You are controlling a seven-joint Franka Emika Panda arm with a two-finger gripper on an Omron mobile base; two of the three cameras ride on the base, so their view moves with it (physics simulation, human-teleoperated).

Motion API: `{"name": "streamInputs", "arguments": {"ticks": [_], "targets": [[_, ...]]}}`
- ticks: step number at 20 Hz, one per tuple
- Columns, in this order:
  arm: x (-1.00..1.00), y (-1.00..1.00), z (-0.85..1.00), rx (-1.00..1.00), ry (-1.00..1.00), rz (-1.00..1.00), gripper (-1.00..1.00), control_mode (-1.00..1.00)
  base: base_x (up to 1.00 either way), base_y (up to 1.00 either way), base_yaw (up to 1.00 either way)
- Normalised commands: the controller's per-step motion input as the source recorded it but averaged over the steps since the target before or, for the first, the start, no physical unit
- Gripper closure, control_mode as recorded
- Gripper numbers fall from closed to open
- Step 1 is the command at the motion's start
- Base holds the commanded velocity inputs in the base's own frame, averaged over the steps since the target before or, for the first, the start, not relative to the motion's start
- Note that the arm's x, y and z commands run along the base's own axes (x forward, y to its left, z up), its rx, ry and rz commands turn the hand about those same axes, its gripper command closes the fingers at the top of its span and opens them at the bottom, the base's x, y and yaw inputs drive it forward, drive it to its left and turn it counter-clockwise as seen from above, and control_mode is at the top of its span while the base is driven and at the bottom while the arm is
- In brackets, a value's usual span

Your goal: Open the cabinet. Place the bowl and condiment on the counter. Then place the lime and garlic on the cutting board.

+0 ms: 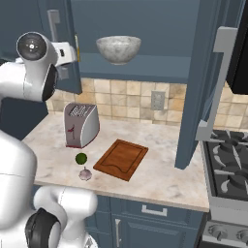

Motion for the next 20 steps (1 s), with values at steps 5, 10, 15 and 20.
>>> {"name": "streamInputs", "arguments": {"ticks": [5, 10, 15, 20], "targets": [[-1.00, 1.00, -0.05, 0.00, 0.02, 0.18, 1.00, -1.00, 0.00, 0.00, 0.00], [-1.00, 1.00, 0.00, 0.01, 0.00, 0.14, 1.00, -1.00, 0.00, 0.00, 0.00], [-0.97, 0.97, 0.00, 0.01, -0.01, 0.08, -1.00, -1.00, 0.00, 0.00, 0.00], [-0.98, -0.10, 0.54, 0.29, -0.01, -0.04, -1.00, -1.00, 0.00, 0.00, 0.00]]}}
